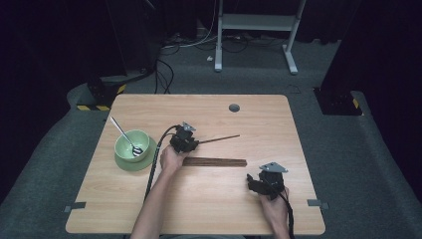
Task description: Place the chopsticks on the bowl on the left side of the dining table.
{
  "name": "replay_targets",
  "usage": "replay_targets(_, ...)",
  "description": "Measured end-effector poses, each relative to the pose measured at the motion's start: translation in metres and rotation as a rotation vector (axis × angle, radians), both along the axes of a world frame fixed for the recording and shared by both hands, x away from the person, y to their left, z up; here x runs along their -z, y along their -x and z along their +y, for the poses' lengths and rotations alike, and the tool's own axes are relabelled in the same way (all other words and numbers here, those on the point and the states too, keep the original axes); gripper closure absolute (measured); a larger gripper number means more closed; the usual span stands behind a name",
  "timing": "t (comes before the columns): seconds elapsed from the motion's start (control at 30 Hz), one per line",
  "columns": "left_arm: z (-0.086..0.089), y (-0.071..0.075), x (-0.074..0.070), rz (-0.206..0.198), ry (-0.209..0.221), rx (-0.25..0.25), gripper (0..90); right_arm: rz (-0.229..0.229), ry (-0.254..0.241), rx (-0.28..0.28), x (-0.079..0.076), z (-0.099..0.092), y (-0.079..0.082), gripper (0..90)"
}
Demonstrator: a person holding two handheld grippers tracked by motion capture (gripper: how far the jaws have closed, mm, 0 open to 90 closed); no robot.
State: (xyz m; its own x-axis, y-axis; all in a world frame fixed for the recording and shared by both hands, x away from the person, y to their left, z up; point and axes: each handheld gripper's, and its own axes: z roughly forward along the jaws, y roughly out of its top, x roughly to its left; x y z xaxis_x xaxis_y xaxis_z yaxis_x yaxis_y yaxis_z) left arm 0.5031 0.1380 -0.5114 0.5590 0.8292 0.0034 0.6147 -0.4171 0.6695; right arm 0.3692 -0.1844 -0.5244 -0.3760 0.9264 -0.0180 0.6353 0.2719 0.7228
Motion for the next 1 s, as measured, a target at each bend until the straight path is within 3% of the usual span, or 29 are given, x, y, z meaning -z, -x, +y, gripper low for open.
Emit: replay_targets(1.0, 0.021, 0.002, 0.002, -0.035, -0.021, -0.016, 83.0, -0.001, 0.001, -0.005, 0.000, 0.000, 0.000, 25.1)
